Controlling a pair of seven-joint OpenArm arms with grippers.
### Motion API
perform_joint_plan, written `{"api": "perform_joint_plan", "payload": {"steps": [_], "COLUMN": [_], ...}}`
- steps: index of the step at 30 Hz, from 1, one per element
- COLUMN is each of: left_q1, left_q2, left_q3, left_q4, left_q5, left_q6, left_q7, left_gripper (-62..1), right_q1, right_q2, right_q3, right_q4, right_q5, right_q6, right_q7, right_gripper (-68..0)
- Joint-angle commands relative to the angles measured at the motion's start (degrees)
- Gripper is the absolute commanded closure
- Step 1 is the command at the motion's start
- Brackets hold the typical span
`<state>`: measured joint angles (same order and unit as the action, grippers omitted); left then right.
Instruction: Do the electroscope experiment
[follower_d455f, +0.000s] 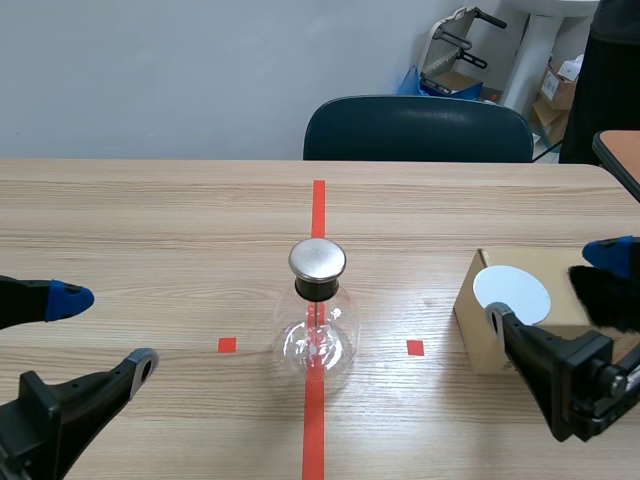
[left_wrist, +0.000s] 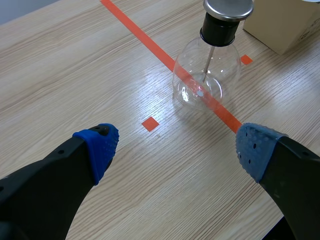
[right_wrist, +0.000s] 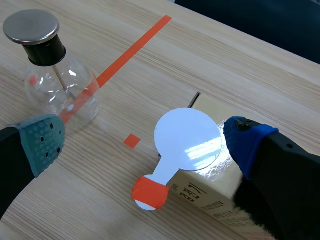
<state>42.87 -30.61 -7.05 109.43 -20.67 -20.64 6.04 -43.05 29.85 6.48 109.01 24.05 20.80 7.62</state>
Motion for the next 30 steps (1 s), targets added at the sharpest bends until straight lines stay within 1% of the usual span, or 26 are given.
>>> {"api": "perform_joint_plan", "payload": {"steps": [1,3,13,18,24,27,28,29,30], "left_q1": [-0.07,-0.07,-0.07,-0.07,-0.07,-0.07,-0.07,-0.07,-0.07], "left_q2": [0.42,0.42,0.42,0.42,0.42,0.42,0.42,0.42,0.42], "left_q3": [-0.24,-0.24,-0.24,-0.24,-0.24,-0.24,-0.26,-0.26,-0.26], "left_q4": [0.81,0.81,0.81,0.81,0.81,0.81,0.81,0.81,0.81], "left_q5": [-0.79,-0.79,-0.79,-0.76,-0.74,-0.74,-0.72,-0.72,-0.72], "left_q6": [0.09,0.09,0.09,0.09,0.09,0.09,0.09,0.09,0.09], "left_q7": [-1.09,-1.07,-1.51,-1.49,-1.51,-1.57,-1.57,-1.57,-1.57], "left_gripper": [-50.6,-50.6,-50.6,-50.6,-50.6,-50.6,-50.6,-50.6,-50.6], "right_q1": [0.31,0.35,0.35,0.35,0.31,0.09,0.0,-0.11,-0.48], "right_q2": [-0.02,-0.02,-0.02,0.0,0.0,0.02,0.0,0.02,0.07], "right_q3": [0.7,0.61,0.66,0.76,0.7,0.7,0.7,0.7,0.7], "right_q4": [1.11,1.11,1.11,1.14,1.14,1.18,1.31,1.81,2.67], "right_q5": [0.66,0.66,0.63,0.92,0.39,-2.29,-3.74,-6.29,-9.97], "right_q6": [-1.49,-1.46,-1.49,-1.07,-0.11,-0.02,0.96,2.45,3.63], "right_q7": [2.14,2.84,2.82,4.39,4.28,5.53,7.26,8.61,9.99], "right_gripper": [-67.9,-67.9,-67.9,-67.9,-67.9,-67.9,-67.9,-67.9,-67.9]}}
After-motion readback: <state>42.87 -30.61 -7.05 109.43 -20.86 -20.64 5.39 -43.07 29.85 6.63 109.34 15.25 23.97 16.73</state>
